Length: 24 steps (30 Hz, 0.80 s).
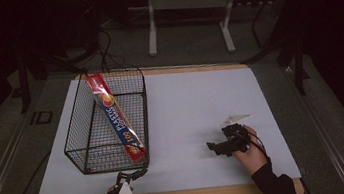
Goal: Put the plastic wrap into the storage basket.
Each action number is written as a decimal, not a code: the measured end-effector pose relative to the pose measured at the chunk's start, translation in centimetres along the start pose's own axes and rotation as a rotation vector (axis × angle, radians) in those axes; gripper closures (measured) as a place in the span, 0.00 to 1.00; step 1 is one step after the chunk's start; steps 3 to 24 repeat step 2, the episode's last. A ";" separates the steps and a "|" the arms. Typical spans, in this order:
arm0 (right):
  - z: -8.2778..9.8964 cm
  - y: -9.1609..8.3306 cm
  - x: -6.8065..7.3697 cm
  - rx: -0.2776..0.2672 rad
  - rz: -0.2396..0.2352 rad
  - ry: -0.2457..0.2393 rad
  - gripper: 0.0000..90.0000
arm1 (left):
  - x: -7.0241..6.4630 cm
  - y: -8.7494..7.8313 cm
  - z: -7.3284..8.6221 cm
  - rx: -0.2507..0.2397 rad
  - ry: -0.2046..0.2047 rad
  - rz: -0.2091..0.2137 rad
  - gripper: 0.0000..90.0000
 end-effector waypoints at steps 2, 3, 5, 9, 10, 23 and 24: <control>0.0 0.2 0.1 0.006 0.010 -0.017 0.15 | 0.0 0.0 0.0 0.002 0.002 0.001 0.01; 0.0 0.2 0.1 0.006 0.010 -0.017 0.15 | 0.0 0.0 0.0 0.002 0.002 0.001 0.01; 0.0 0.2 0.1 0.006 0.010 -0.017 0.15 | 0.0 0.0 0.0 0.002 0.002 0.001 0.01; 0.0 0.2 0.1 0.006 0.010 -0.017 0.15 | 0.0 0.0 0.0 0.002 0.002 0.001 0.01; 0.0 0.2 0.1 0.006 0.010 -0.017 0.15 | 0.0 0.0 0.0 0.002 0.002 0.001 0.01; 0.0 0.2 0.1 0.006 0.010 -0.017 0.15 | 0.0 0.0 0.0 0.002 0.002 0.001 0.01; 0.0 0.2 0.1 0.006 0.010 -0.017 0.15 | 0.0 0.0 0.0 0.002 0.002 0.001 0.01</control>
Point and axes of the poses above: each handheld gripper's, and its own axes: y roughly forward along the jaws, z roughly out of its underside, x roughly to its left, the point moved 1 cm from there along y, roughly forward along the jaws, and after that the axes turned 1 degree about -x, right-handed, at the moved point
